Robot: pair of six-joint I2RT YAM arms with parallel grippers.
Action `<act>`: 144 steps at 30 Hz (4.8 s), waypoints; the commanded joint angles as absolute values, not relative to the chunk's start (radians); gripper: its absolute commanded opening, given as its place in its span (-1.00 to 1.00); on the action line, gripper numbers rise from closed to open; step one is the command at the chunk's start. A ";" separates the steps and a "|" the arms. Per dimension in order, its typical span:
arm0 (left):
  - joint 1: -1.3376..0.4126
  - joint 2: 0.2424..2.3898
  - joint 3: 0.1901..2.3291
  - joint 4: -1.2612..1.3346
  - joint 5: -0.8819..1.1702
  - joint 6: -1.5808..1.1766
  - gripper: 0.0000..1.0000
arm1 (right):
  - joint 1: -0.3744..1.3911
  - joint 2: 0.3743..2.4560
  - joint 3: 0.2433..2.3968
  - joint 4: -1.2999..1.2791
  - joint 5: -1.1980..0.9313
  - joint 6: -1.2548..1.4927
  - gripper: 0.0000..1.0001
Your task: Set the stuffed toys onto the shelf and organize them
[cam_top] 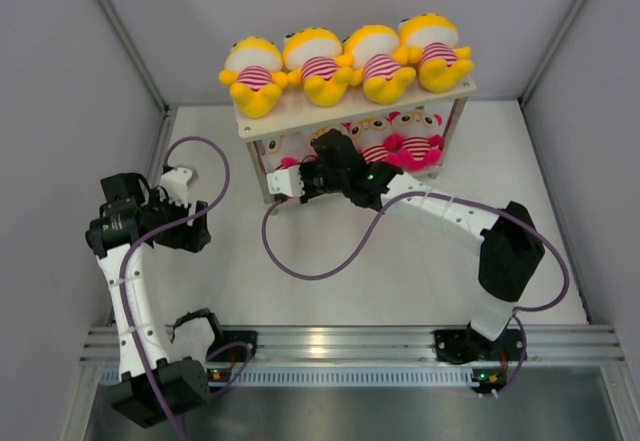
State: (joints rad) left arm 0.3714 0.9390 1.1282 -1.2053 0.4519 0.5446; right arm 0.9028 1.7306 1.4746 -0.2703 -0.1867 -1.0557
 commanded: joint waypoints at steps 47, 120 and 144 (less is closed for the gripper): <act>0.370 0.988 1.127 -1.201 0.406 0.494 0.58 | 0.669 1.988 1.424 0.215 -0.667 -0.701 -0.66; 0.370 0.968 1.019 -1.174 0.400 0.523 0.62 | 0.686 1.480 1.046 0.255 -0.213 -0.111 0.99; 0.368 0.868 0.648 -0.433 0.459 0.307 0.69 | 0.138 0.809 0.414 -0.103 0.478 0.505 0.99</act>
State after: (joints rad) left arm 0.3714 0.8589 0.7170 -0.6441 0.4103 0.3878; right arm 0.1684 0.8494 0.4217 -0.1528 0.3775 0.3885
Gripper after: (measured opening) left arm 0.841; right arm 0.993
